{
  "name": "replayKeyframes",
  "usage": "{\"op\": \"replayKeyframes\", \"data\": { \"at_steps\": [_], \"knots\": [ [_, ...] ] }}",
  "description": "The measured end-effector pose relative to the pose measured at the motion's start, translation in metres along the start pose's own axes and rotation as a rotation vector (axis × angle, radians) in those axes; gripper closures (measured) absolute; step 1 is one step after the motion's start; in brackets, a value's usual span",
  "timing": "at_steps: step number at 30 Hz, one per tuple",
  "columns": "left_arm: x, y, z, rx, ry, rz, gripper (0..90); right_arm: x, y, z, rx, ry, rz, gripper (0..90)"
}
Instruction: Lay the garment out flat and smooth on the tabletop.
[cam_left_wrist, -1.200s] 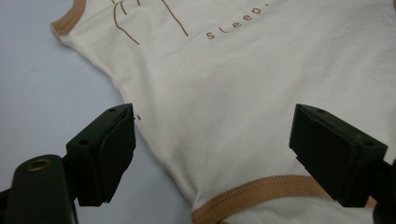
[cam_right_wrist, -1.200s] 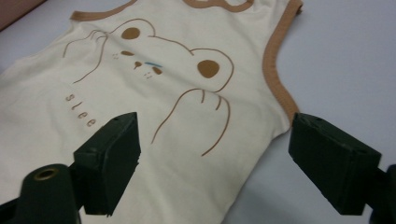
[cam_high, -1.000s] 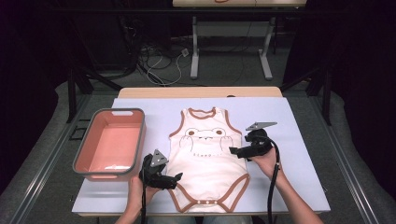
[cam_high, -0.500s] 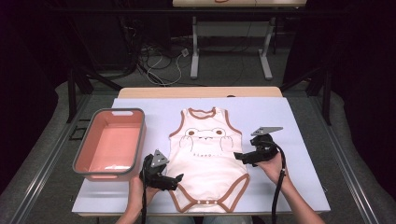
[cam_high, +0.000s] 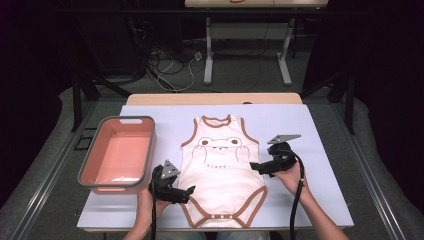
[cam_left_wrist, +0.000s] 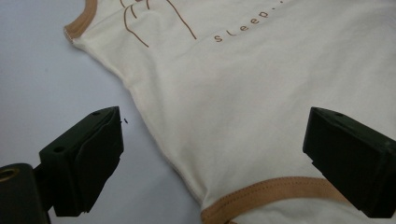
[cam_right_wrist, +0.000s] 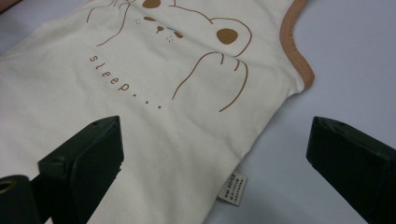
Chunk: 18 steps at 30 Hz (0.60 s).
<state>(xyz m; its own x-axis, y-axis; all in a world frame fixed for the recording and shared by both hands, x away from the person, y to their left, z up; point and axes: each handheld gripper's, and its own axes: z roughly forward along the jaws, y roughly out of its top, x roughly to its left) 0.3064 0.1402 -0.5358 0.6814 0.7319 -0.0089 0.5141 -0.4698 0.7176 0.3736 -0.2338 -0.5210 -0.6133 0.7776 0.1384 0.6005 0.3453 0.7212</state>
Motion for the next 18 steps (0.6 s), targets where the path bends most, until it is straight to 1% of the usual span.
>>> {"op": "replayKeyframes", "data": {
  "at_steps": [1, 3, 4, 7, 8, 9, 10, 11, 12, 13, 15, 17, 18],
  "knots": [
    [0.001, 0.001, 0.001, 0.003, 0.001, -0.004, 4.3, 0.001, 0.000, 0.000, 0.002, 0.004, 0.010, 3.5],
    [0.003, 0.005, 0.003, 0.004, -0.001, -0.005, 3.4, -0.001, 0.002, 0.001, -0.003, 0.004, -0.001, 3.4],
    [0.005, 0.007, 0.004, 0.006, 0.000, -0.006, 3.0, 0.000, 0.003, 0.001, 0.006, 0.006, 0.004, 3.2],
    [0.009, 0.015, 0.010, -0.004, 0.005, -0.023, 1.7, -0.002, 0.005, 0.004, -0.006, 0.006, 0.000, 2.9],
    [0.010, 0.018, 0.011, -0.004, 0.002, -0.027, 1.5, -0.002, 0.007, 0.004, 0.004, -0.001, 0.010, 2.9],
    [0.011, 0.021, 0.013, -0.005, -0.003, -0.033, 1.1, -0.004, 0.008, 0.005, -0.001, -0.001, 0.002, 2.8],
    [0.011, 0.023, 0.015, -0.005, -0.003, -0.028, 0.8, -0.004, 0.009, 0.005, -0.002, 0.005, 0.014, 2.8],
    [0.011, 0.023, 0.015, -0.005, -0.003, -0.028, 0.5, -0.006, 0.010, 0.006, -0.002, -0.005, 0.001, 2.7],
    [0.012, 0.028, 0.018, 0.001, -0.001, -0.022, 0.2, -0.006, 0.011, 0.007, -0.001, 0.000, 0.011, 2.6],
    [0.013, 0.030, 0.019, -0.002, -0.002, -0.022, 0.1, -0.008, 0.012, 0.008, -0.010, -0.005, 0.002, 2.6],
    [0.014, 0.034, 0.022, 0.002, -0.002, -0.021, 0.1, -0.009, 0.014, 0.008, -0.008, -0.005, 0.014, 2.5],
    [0.015, 0.037, 0.024, -0.007, -0.002, -0.030, 0.1, -0.012, 0.016, 0.009, -0.017, -0.008, 0.012, 2.6],
    [0.016, 0.037, 0.025, -0.003, -0.005, -0.032, 0.1, -0.012, 0.016, 0.009, -0.016, -0.011, 0.018, 2.6]
  ]
}}
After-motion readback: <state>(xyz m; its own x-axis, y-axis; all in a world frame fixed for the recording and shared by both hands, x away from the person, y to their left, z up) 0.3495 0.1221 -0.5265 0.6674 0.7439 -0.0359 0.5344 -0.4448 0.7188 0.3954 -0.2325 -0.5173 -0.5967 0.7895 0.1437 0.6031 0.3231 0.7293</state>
